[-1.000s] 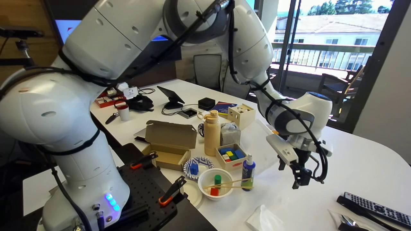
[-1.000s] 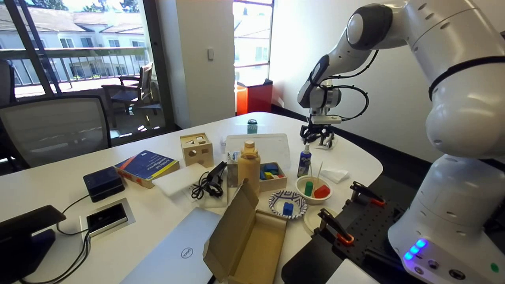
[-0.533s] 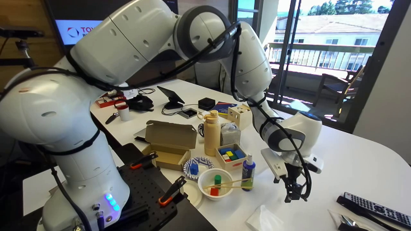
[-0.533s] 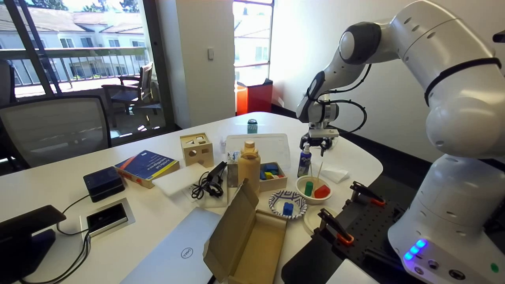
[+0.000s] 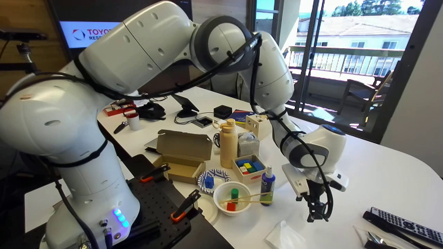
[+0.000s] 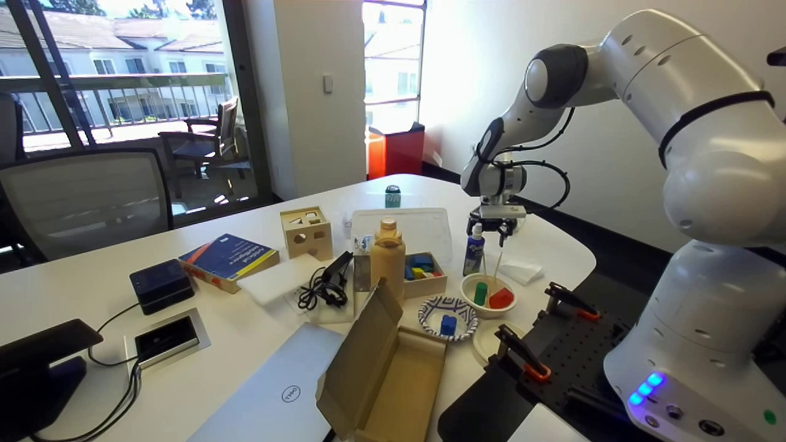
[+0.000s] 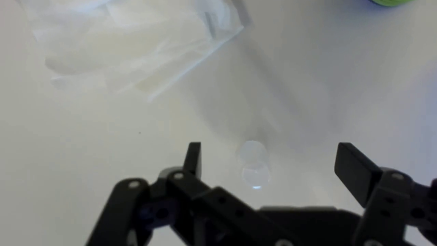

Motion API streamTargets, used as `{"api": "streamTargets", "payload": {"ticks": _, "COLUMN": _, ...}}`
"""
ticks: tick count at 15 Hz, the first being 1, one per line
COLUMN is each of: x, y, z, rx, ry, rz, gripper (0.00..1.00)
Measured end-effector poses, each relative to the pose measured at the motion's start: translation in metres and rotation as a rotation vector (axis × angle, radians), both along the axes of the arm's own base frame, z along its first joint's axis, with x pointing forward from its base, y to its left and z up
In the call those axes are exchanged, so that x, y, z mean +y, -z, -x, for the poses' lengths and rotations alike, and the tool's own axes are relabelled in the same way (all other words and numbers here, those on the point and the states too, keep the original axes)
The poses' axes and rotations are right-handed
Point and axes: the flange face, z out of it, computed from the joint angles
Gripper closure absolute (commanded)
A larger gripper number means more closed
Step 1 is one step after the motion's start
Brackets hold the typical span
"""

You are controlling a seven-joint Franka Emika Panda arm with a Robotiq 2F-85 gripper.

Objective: Pick up the lid and put it on the bottle

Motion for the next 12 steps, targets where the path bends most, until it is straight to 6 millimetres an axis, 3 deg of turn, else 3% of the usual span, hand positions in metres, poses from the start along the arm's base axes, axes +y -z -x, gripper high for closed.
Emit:
{"api": "streamTargets", "payload": {"ticks": 3, "x": -0.0033, "y": 0.0023, "z": -0.0022, "rx": -0.003, "ry": 0.008, "rz": 0.008, "gripper": 0.0}}
{"api": "streamTargets", "payload": {"ticks": 4, "x": -0.0044, "y": 0.0032, "z": -0.0027, "rx": -0.004, "ry": 0.013, "rz": 0.011, "gripper": 0.05}}
{"api": "streamTargets", "payload": {"ticks": 5, "x": -0.0053, "y": 0.004, "z": -0.0031, "rx": -0.005, "ry": 0.015, "rz": 0.015, "gripper": 0.28}}
{"api": "streamTargets", "payload": {"ticks": 7, "x": -0.0067, "y": 0.0063, "z": -0.0039, "rx": -0.006, "ry": 0.015, "rz": 0.018, "gripper": 0.32}}
{"api": "streamTargets", "payload": {"ticks": 12, "x": -0.0069, "y": 0.0103, "z": -0.0049, "rx": -0.008, "ry": 0.012, "rz": 0.022, "gripper": 0.71}}
